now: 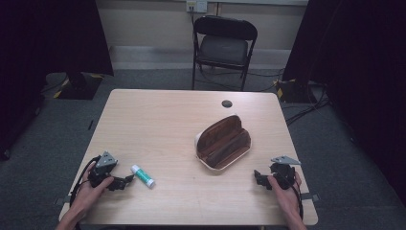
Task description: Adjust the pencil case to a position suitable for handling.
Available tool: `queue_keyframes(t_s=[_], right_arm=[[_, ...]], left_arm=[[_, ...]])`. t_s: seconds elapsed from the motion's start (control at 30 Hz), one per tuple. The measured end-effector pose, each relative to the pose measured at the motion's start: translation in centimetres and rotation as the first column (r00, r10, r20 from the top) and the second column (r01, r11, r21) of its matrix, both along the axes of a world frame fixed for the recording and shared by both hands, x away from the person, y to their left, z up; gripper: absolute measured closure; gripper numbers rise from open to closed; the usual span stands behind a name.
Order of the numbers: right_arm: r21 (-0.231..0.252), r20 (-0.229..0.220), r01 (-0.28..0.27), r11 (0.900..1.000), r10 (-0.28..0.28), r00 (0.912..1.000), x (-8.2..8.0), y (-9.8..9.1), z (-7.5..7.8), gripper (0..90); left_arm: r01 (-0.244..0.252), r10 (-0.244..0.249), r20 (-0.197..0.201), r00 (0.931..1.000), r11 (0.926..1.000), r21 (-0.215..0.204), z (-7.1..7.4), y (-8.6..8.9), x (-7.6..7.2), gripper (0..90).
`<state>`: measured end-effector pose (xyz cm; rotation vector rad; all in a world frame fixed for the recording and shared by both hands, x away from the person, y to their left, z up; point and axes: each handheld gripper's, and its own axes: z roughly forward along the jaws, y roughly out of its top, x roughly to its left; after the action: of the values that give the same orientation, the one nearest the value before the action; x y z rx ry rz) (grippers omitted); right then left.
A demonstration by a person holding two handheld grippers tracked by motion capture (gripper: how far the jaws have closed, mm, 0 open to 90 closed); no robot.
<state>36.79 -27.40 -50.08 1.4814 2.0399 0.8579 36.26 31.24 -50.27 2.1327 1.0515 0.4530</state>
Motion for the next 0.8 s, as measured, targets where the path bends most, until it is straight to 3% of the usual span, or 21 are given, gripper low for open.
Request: queue_keyframes(t_s=[0.1, 0.17, 0.3, 0.4, 0.53, 0.6, 0.63, 0.7, 0.8], right_arm=[[0.004, 0.009, -0.007, 1.0000, 0.007, 0.9999, -0.2, 0.0, 0.0, 8.2], [0.004, 0.018, -0.014, 0.9999, 0.013, 0.9998, -0.3, -0.1, 0.1, 15.8], [0.019, 0.023, -0.027, 0.9995, 0.026, 0.9994, -0.4, -0.2, 0.3, 17.1], [0.007, 0.055, -0.047, 0.9989, 0.047, 0.9974, -0.5, 0.2, 0.9, 21.0], [0.056, 0.082, -0.142, 0.9883, 0.137, 0.9872, -0.2, 1.4, 1.9, 31.3], [0.042, 0.091, -0.192, 0.9806, 0.187, 0.9781, 0.0, 2.3, 2.4, 35.9], [0.042, 0.091, -0.192, 0.9806, 0.187, 0.9781, 0.0, 2.3, 2.4, 35.9], [0.050, 0.107, -0.247, 0.9678, 0.240, 0.9648, 0.5, 3.6, 3.3, 43.3], [0.055, 0.122, -0.269, 0.9616, 0.261, 0.9576, 0.8, 4.4, 3.7, 47.6]], left_arm=[[0.000, 0.000, 0.001, 1.0000, 1.0000, 0.001, 0.0, 0.0, 0.0, 5.2], [0.000, 0.000, 0.001, 1.0000, 1.0000, 0.001, 0.0, 0.0, 0.0, 5.1], [0.000, 0.000, 0.001, 1.0000, 1.0000, 0.002, 0.0, 0.0, 0.0, 5.1], [0.000, 0.000, 0.001, 1.0000, 1.0000, 0.001, 0.0, 0.0, 0.0, 5.1], [0.000, 0.000, -0.003, 1.0000, 1.0000, 0.005, 0.0, 0.0, -0.1, 5.1], [0.000, 0.000, 0.000, 1.0000, 1.0000, 0.003, 0.0, 0.0, -0.1, 5.1], [0.000, 0.000, 0.000, 1.0000, 1.0000, 0.003, 0.0, 0.0, -0.1, 5.1], [0.000, 0.000, 0.000, 1.0000, 1.0000, 0.004, 0.0, 0.0, 0.0, 5.1], [0.000, 0.000, 0.000, 1.0000, 1.0000, 0.003, 0.0, 0.0, 0.0, 5.1]])
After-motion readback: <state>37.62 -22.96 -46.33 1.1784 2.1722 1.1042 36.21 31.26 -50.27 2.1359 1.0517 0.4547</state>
